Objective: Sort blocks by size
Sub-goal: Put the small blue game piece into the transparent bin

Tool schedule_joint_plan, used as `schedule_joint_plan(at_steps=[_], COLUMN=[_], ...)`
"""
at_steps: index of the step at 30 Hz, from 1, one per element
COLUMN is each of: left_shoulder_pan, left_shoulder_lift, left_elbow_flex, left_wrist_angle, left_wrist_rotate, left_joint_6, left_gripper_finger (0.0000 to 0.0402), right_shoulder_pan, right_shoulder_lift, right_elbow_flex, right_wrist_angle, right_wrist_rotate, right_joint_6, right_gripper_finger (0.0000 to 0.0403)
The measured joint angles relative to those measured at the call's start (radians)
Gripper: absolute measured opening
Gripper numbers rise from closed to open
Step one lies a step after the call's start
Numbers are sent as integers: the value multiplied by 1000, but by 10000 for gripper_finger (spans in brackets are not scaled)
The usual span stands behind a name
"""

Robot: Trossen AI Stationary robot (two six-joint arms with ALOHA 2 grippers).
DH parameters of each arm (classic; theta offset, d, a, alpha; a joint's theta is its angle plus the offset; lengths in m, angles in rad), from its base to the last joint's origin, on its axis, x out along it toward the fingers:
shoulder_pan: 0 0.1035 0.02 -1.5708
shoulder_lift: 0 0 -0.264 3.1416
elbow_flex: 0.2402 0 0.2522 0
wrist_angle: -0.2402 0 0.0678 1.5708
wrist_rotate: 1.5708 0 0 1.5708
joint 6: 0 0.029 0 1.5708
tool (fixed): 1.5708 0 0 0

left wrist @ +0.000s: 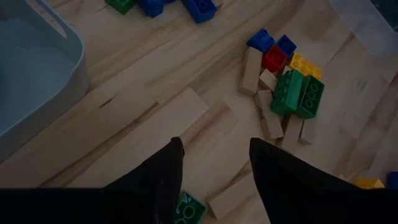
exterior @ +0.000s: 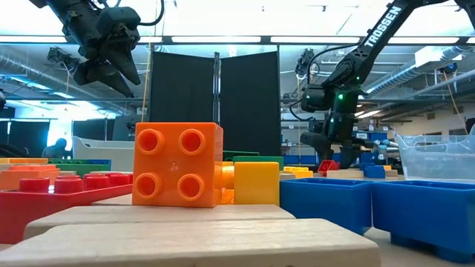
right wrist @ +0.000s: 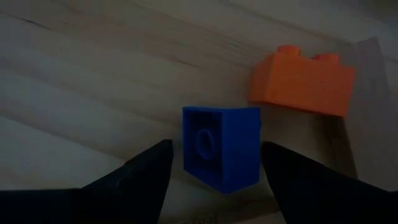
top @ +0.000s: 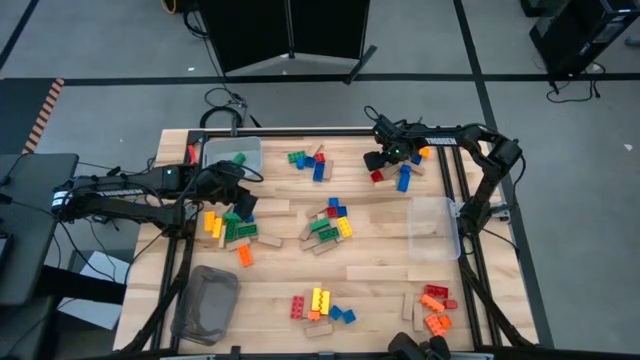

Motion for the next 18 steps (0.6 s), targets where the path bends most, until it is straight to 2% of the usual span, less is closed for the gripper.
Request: schedule_joint_plan(at_steps=[12,18], left_shoulder_pan=[0,0], left_shoulder_lift=[0,0], left_elbow_flex=[0,0], left_wrist_angle=[0,1], left_wrist_rotate=[0,0], left_joint_6=[0,0], left_gripper_finger=[193,193], right_shoulder_pan=[0,0], right_shoulder_lift=[5,6], right_elbow_flex=[-3,-3], right_wrist_angle=[90,131], right_wrist_rotate=[11,-29], right_joint_6=[-8,-7], right_gripper_finger=[261,232])
